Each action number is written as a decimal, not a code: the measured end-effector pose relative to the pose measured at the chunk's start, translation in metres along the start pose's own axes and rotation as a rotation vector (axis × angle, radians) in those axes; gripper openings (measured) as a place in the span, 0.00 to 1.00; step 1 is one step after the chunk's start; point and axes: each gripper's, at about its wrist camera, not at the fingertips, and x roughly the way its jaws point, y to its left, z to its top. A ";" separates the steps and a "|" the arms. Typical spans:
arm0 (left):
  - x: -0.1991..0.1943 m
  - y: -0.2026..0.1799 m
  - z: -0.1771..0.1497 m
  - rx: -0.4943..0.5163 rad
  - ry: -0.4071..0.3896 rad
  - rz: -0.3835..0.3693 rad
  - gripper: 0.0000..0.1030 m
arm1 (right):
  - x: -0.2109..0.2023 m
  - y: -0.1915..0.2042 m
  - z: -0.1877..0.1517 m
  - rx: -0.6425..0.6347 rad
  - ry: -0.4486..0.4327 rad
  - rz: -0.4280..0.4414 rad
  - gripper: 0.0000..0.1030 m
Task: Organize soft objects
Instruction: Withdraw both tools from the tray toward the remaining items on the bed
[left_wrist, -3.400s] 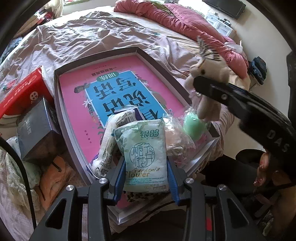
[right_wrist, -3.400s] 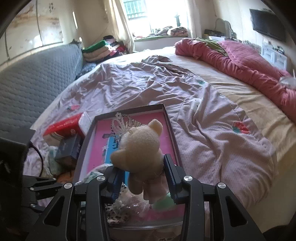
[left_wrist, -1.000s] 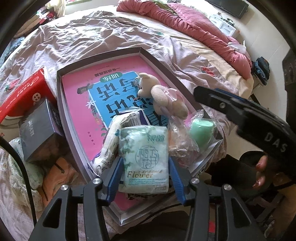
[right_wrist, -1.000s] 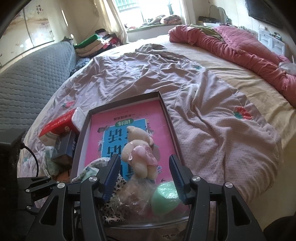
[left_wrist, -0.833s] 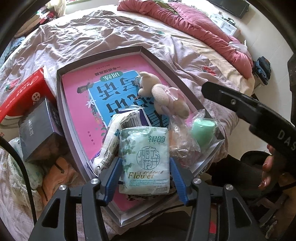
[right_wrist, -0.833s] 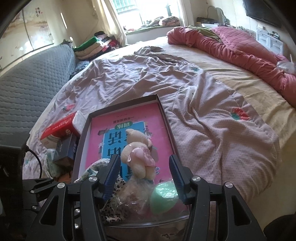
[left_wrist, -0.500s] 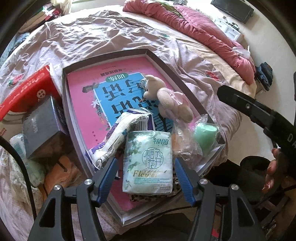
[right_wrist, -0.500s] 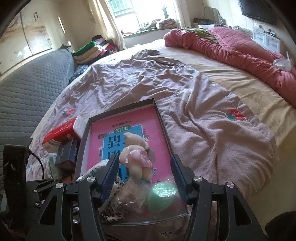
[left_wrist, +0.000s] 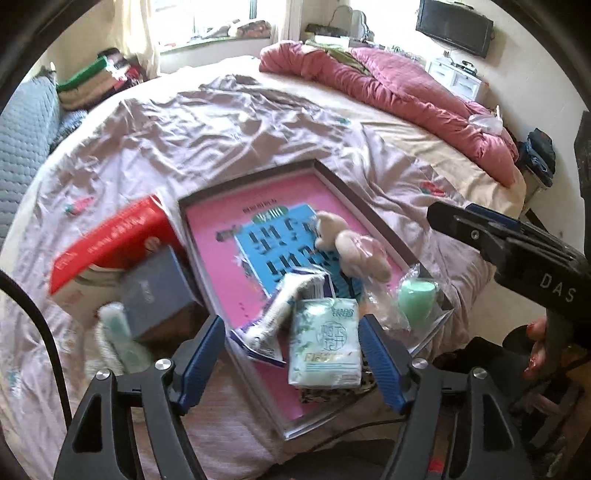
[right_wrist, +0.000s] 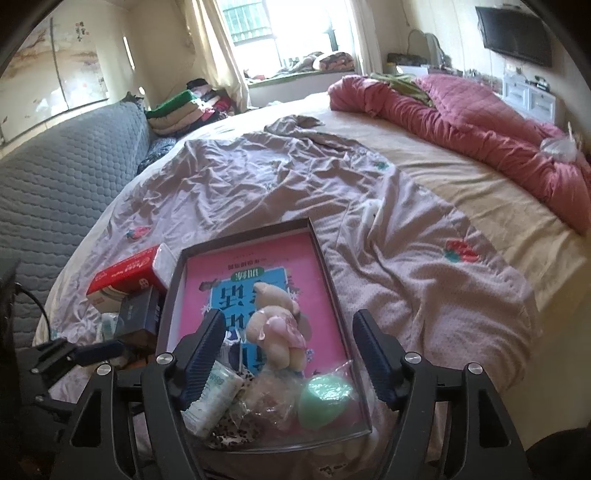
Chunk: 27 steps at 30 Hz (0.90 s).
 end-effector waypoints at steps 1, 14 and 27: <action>-0.004 0.001 0.001 -0.001 -0.005 0.009 0.74 | -0.001 0.002 0.001 -0.002 -0.004 0.001 0.71; -0.041 0.023 -0.001 -0.072 -0.038 0.066 0.76 | -0.025 0.018 0.005 -0.029 -0.046 -0.026 0.74; -0.068 0.033 -0.010 -0.083 -0.074 0.087 0.76 | -0.055 0.032 0.009 -0.049 -0.113 -0.024 0.76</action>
